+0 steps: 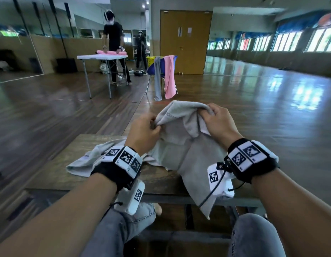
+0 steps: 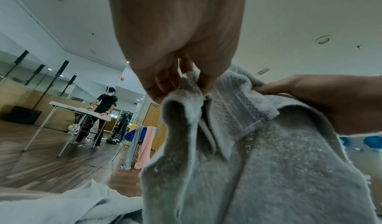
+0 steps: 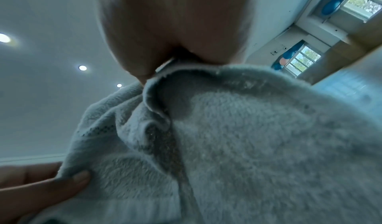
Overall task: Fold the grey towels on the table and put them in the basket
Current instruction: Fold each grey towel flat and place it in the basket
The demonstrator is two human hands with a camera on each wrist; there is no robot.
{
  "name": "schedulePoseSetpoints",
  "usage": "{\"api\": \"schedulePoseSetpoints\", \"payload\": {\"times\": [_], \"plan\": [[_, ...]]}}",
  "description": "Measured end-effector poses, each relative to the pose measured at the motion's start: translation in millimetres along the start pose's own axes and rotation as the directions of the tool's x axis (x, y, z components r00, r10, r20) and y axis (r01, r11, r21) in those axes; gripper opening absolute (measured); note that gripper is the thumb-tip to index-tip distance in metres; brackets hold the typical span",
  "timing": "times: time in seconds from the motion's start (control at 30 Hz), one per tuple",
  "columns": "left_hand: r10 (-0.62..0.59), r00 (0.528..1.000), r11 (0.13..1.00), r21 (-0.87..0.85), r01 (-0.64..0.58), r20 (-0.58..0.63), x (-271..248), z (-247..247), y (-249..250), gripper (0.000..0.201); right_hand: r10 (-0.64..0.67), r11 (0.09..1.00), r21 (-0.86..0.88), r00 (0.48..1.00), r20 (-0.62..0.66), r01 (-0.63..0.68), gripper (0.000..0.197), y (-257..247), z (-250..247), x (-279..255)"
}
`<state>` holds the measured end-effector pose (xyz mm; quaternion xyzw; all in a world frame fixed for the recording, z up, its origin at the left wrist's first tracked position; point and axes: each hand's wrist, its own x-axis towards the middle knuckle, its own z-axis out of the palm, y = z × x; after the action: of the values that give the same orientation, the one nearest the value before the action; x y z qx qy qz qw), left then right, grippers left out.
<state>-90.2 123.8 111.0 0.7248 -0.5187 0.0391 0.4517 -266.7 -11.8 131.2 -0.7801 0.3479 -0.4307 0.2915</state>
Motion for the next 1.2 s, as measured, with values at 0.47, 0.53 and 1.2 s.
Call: {"api": "schedulePoseSetpoints", "payload": {"times": [0.47,0.53,1.2], "plan": [[-0.346,0.929,0.821,-0.437,0.368,0.134,28.6,21.8,-30.1,0.025,-0.03,0.993,0.12,0.969,0.247,0.0,0.043,29.2,49.6,-11.4],[-0.348,0.915,0.817,-0.412,0.403,0.204,24.1,28.7,-31.8,0.03,0.02,0.993,0.102,0.944,0.329,-0.057,0.034,42.2,61.5,-34.2],[-0.136,0.887,0.894,-0.331,0.301,0.441,5.2,27.4,-34.5,0.026,0.073,0.981,0.172,0.993,0.091,-0.088,0.017,38.7,72.0,-51.5]]}}
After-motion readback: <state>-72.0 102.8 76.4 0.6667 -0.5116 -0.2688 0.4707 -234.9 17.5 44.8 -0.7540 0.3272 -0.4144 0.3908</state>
